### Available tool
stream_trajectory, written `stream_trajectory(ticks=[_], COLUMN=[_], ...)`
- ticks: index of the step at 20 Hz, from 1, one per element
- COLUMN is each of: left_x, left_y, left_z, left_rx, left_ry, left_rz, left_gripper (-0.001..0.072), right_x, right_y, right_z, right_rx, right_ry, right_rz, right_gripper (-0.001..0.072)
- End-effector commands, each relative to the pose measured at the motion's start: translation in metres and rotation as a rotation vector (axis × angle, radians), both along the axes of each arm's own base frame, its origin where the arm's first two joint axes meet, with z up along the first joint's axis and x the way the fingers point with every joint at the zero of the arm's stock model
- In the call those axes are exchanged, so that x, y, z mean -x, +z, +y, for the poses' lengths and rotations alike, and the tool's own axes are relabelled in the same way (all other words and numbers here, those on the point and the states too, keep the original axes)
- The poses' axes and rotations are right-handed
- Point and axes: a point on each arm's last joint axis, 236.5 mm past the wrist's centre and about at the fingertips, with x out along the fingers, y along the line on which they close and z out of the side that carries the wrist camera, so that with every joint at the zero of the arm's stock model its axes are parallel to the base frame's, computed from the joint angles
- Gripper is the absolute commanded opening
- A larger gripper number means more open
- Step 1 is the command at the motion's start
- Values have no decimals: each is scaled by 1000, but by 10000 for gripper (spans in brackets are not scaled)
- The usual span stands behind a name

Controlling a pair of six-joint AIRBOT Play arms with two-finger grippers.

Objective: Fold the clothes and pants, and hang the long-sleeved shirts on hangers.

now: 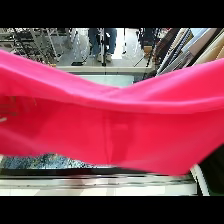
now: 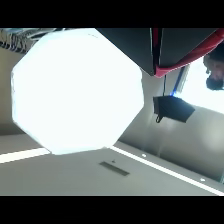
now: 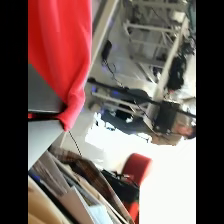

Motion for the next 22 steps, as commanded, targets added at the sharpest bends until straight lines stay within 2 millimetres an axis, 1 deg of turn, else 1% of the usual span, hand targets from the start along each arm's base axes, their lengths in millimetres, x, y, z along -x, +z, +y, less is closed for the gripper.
stream_trajectory(ticks=[1, 2, 3, 4, 5, 6, 7, 9, 10, 11, 12, 14, 15, 16, 17, 18, 19, 20, 22], left_x=[-37, -53, -71, -89, -110, -136, -162, -221, -248, -275, -298, -326, -334, -340, -343, -347, -350, -352, -352], left_y=[-28, -42, -62, -83, -110, -147, -187, -286, -337, -395, -452, -546, -580, -604, -615, -615, -608, -599, -583], left_z=[18, 27, 34, 38, 41, 40, 35, 25, 21, 18, 16, 10, 12, 14, 15, 16, 18, 21, 24], left_rx=[37, 69, 70, 69, 79, 96, 119, 201, 254, 310, 351, 433, 462, 489, 505, 514, 515, 509, 519], left_ry=[-100, -171, -231, -284, -333, -382, -419, -448, -438, -409, -373, -360, -360, -377, -403, -438, -463, -477, -519], left_rz=[137, 191, 255, 311, 369, 446, 532, 721, 802, 891, 983, 1152, 1213, 1255, 1276, 1278, 1267, 1250, 1233], left_gripper=[6, 6, 6, 6, 6, 6, 6, 6, 5, 6, 6, 4, 6, 6, 6, 6, 6, 6, 6], right_x=[-21, -39, -60, -86, -116, -146, -176, -236, -261, -287, -310, -353, -370, -386, -396, -401, -402, -401, -398], right_y=[0, -11, -26, -49, -80, -113, -151, -244, -289, -336, -376, -446, -473, -496, -514, -526, -533, -537, -537], right_z=[-27, -31, -32, -34, -35, -36, -35, -35, -38, -42, -47, -56, -59, -63, -64, -66, -66, -66, -64], right_rx=[26, 28, 23, 6, -26, -48, -75, -119, -143, -173, -201, -235, -254, -270, -289, -295, -300, -299, -295], right_ry=[-109, -114, -110, -104, -96, -86, -75, -54, -62, -82, -106, -145, -160, -177, -187, -194, -196, -196, -190], right_rz=[4, 55, 123, 217, 334, 449, 559, 784, 867, 932, 969, 995, 994, 985, 979, 980, 988, 998, 1016], right_gripper=[18, 17, 17, 17, 17, 17, 17, 17, 17, 17, 17, 17, 17, 17, 17, 17, 18, 18, 18])
